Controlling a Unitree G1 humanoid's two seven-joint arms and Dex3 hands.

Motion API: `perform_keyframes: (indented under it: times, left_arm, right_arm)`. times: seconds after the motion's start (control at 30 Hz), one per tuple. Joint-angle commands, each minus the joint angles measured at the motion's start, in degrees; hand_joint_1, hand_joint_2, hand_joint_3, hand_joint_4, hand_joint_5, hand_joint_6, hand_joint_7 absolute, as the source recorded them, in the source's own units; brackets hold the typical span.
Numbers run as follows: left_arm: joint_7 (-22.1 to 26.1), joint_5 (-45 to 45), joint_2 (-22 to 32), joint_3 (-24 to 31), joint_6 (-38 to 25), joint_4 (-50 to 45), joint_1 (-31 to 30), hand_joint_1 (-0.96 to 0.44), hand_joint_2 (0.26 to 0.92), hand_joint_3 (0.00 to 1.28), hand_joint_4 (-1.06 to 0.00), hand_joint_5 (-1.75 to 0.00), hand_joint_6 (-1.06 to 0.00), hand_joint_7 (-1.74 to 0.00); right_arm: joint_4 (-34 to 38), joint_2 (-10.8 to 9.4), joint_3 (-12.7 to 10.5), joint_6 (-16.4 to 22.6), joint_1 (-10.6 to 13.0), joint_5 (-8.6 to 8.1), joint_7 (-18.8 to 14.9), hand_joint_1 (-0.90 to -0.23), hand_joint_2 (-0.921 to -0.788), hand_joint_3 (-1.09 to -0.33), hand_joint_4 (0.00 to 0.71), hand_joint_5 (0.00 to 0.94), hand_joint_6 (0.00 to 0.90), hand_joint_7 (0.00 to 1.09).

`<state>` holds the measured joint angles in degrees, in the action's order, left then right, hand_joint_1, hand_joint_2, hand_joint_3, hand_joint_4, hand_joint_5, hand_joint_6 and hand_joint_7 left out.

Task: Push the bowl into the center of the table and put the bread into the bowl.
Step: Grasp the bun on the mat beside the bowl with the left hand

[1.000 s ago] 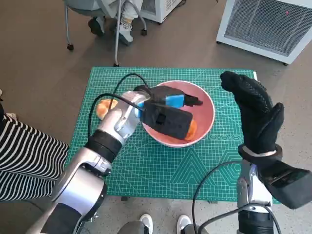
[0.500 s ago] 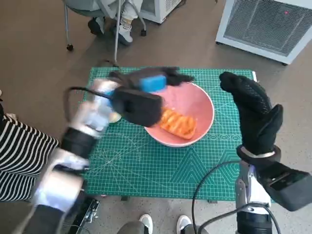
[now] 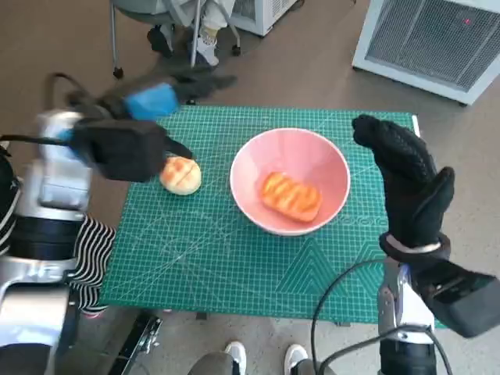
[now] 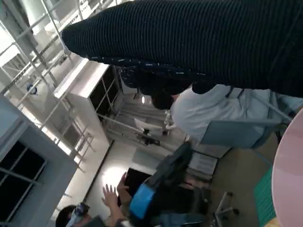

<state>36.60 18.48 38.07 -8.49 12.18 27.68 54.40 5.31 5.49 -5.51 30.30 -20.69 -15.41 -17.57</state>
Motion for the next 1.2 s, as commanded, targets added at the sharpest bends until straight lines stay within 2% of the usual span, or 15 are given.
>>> perform_keyframes:
  times: [0.03,0.5,1.0,1.2]
  left_arm:
    - [0.24,0.22,1.81,-0.10,0.79,2.48,-0.79,-0.10,0.746,0.00,-0.05,-0.01,-0.24,-0.03]
    - [-1.58,3.09,1.32,-3.55,4.77,15.60,0.69,-0.14,0.747,0.00,-0.05,0.00,-0.23,0.00]
    - [-5.11,8.95,-3.83,-9.85,4.27,32.67,5.87,-0.18,0.756,0.00,-0.05,0.00,-0.21,0.00]
    - [-7.42,11.76,-6.53,-12.68,1.69,39.13,7.84,-0.13,0.752,0.00,-0.05,0.00,-0.20,0.00]
  right_arm:
    - [1.08,-0.12,0.06,-0.68,0.67,0.43,0.06,-0.691,-0.921,-0.730,0.195,0.000,0.116,0.38]
    - [2.50,0.36,0.02,-0.61,-0.30,0.12,-0.69,-0.690,-0.921,-0.738,0.195,0.000,0.106,0.38]
    - [2.14,0.95,-0.14,-0.96,-0.09,-0.56,-1.75,-0.689,-0.921,-0.740,0.194,0.000,0.103,0.38]
    - [1.70,1.30,-0.30,-1.08,0.25,-0.86,-2.00,-0.690,-0.921,-0.740,0.194,0.000,0.102,0.38]
